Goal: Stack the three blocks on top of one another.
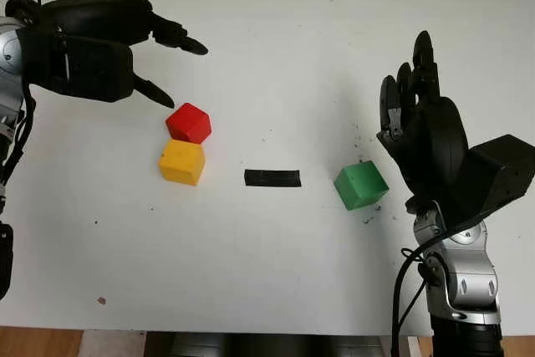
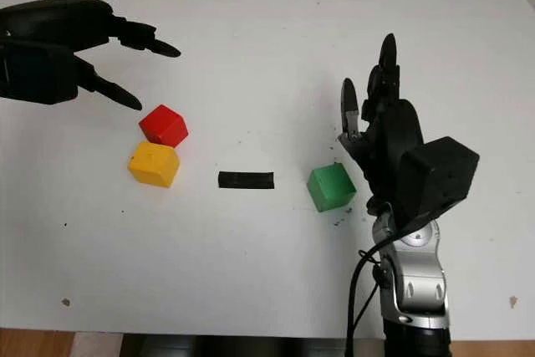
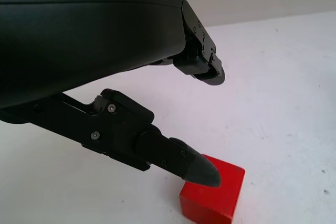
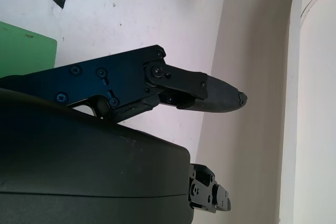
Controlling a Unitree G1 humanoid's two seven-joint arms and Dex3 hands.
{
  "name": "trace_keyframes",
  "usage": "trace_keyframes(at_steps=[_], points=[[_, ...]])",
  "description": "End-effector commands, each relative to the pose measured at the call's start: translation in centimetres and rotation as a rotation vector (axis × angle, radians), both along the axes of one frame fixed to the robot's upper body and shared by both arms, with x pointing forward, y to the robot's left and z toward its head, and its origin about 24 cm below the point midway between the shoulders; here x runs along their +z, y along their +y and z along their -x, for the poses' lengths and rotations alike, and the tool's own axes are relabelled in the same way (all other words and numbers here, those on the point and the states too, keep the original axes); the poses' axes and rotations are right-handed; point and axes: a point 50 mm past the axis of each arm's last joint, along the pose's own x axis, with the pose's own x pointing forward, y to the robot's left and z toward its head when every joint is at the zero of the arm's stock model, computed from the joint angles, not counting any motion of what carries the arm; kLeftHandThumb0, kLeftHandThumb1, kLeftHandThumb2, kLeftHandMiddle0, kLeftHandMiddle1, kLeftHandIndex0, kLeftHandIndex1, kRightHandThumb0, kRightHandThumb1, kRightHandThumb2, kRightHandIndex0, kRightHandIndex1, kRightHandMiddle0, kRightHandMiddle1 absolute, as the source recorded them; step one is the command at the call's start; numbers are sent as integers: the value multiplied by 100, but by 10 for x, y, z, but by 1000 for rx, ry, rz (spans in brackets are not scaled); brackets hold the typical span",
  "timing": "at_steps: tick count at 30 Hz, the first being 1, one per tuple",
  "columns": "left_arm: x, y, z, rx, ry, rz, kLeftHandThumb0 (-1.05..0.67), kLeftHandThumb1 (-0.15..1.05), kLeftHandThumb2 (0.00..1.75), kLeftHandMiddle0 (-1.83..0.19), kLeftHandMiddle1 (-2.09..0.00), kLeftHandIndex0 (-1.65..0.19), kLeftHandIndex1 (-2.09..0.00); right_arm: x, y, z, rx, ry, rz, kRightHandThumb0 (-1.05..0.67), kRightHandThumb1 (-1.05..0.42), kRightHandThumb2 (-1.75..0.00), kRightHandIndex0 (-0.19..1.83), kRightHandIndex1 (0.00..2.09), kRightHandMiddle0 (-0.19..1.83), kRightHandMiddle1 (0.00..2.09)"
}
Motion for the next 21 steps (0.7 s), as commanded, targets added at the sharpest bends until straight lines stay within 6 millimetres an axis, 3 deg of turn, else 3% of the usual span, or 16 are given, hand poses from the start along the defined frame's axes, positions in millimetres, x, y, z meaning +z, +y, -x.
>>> trace_keyframes(at_steps=[1, 21], points=[[8, 1, 4, 9, -14, -34, -61, 87, 5, -14, -3, -42, -4, 2, 1, 0, -1, -9, -8, -63, -105, -58, -19, 0, -19, 0], [3, -1, 4, -1, 48, -122, -64, 87, 6, -10, -5, -41, -5, -2, 1, 2, -16, 1, -18, -61, -105, -59, -19, 0, -19, 0]])
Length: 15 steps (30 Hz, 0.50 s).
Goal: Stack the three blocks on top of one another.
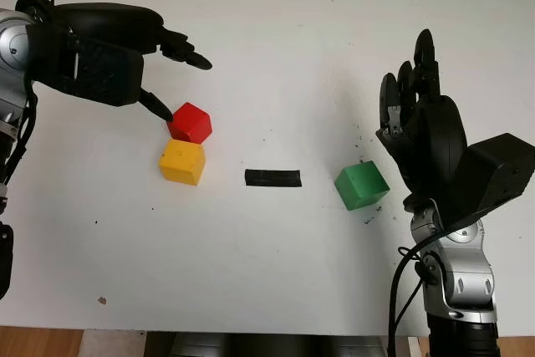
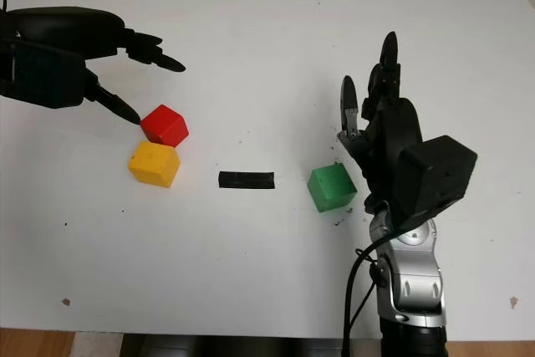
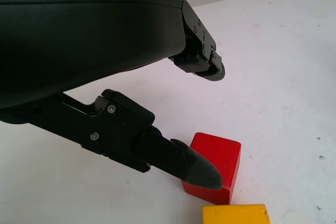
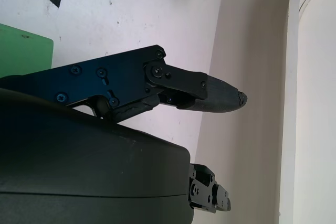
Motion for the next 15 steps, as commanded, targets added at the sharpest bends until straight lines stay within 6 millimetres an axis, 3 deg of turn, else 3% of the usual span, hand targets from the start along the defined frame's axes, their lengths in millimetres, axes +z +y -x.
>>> trace_keyframes(at_steps=[1, 15], points=[[7, 5, 2, 22, -12, -38, -63, 87, 6, -10, -5, -41, -5, -1, -1, 2, 2, 2, -5, -61, -105, -59, -19, 0, -19, 0], [-10, 4, -2, 28, 34, -72, -65, 86, 5, -6, -4, -44, -6, -2, -1, 3, -2, -7, -11, -61, -105, -61, -19, 0, -19, 0]])
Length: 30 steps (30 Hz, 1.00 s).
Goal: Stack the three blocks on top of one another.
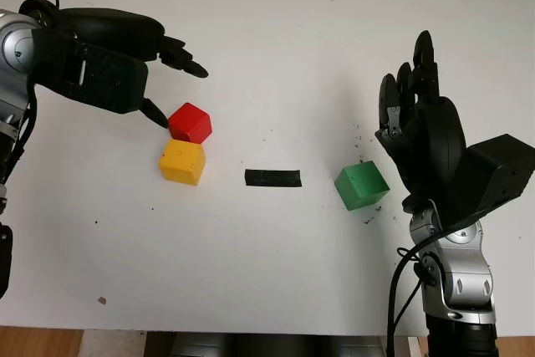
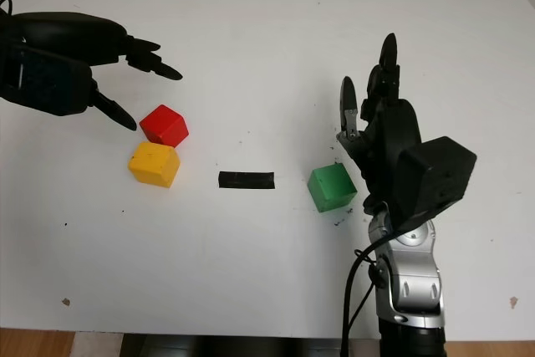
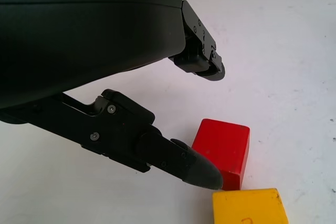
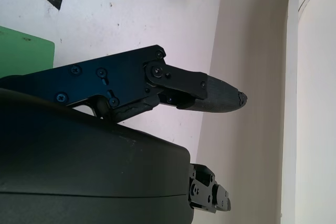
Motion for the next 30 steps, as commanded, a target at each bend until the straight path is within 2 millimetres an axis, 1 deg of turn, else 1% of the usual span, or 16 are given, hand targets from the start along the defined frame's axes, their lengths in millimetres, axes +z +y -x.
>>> trace_keyframes(at_steps=[1, 12, 16, 20, 27, 30], points=[[-4, 3, -1, 10, 2, -14, -66, 86, 5, -6, -4, -45, -6, 0, -2, 2, -7, -9, -2, -61, -105, -61, -19, 0, -19, 0], [-15, 0, -3, 30, 38, -30, -67, 86, 5, -2, -4, -42, -5, -1, -2, 3, 0, -13, 1, -61, -105, -62, -19, 0, -19, 0], [-19, -1, -3, 16, 46, -11, -67, 86, 6, -2, -5, -41, -5, -1, -3, 3, 0, -13, 3, -61, -105, -62, -19, 0, -19, 0], [-22, -3, -4, 15, 46, 4, -71, 89, 6, -2, -5, -41, -5, -1, -3, 4, -2, -10, 7, -61, -105, -62, -19, 0, -19, 0], [-27, -9, -7, -3, 6, 20, -79, 92, 7, -4, -6, -46, -7, -2, -4, 4, 6, -14, 6, -60, -105, -63, -19, 0, -19, 0], [-29, -10, -7, -12, -5, 26, -78, 93, 6, -4, -6, -46, -8, -2, -4, 4, 3, -12, 5, -60, -105, -63, -19, 0, -19, 0]])
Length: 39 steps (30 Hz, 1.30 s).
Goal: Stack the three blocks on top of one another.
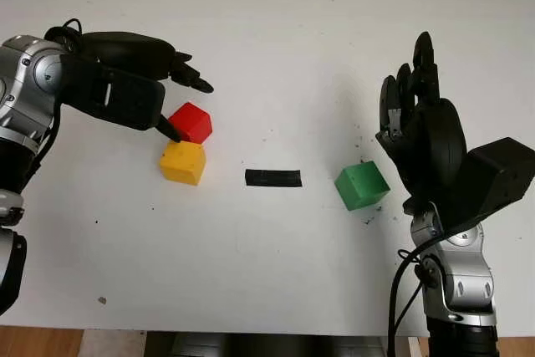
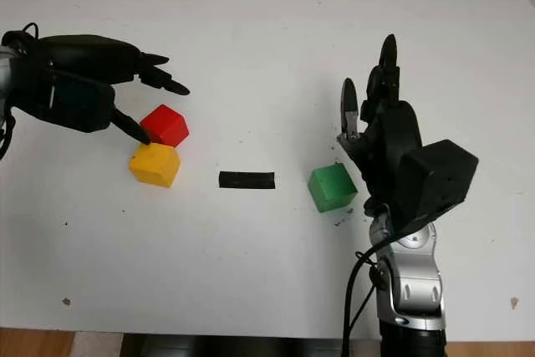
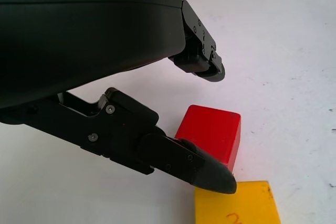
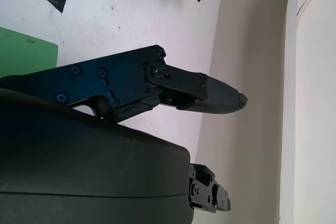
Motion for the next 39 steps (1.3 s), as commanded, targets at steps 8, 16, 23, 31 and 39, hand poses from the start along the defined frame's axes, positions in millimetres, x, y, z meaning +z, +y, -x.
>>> trace_keyframes(at_steps=[8, 16, 23, 31, 39], points=[[-6, 0, 0, -15, -18, 23, -75, 95, 6, -5, -6, -49, -10, -1, -4, 3, -18, -1, -5, -59, -105, -62, -19, 0, -19, 0], [-4, 0, 0, 0, -39, -15, -73, 93, 5, -6, -6, -49, -12, -2, -4, 3, -18, -2, 3, -59, -105, -62, -19, 0, -19, 0], [-5, -2, -2, 19, -65, -101, -74, 90, 4, -4, -5, -46, -13, -2, -5, 3, -14, -4, -1, -59, -105, -63, -19, 0, -19, 0], [-5, -3, -2, 39, -81, -157, -66, 86, 4, -4, -5, -44, -12, -2, -6, 3, -14, -6, 3, -59, -105, -64, -19, 0, -19, 0], [-8, -2, -2, 38, -99, -153, -65, 85, 5, -5, -5, -45, -12, -2, -6, 3, -8, -4, 2, -58, -105, -66, -19, 0, -19, 0]])
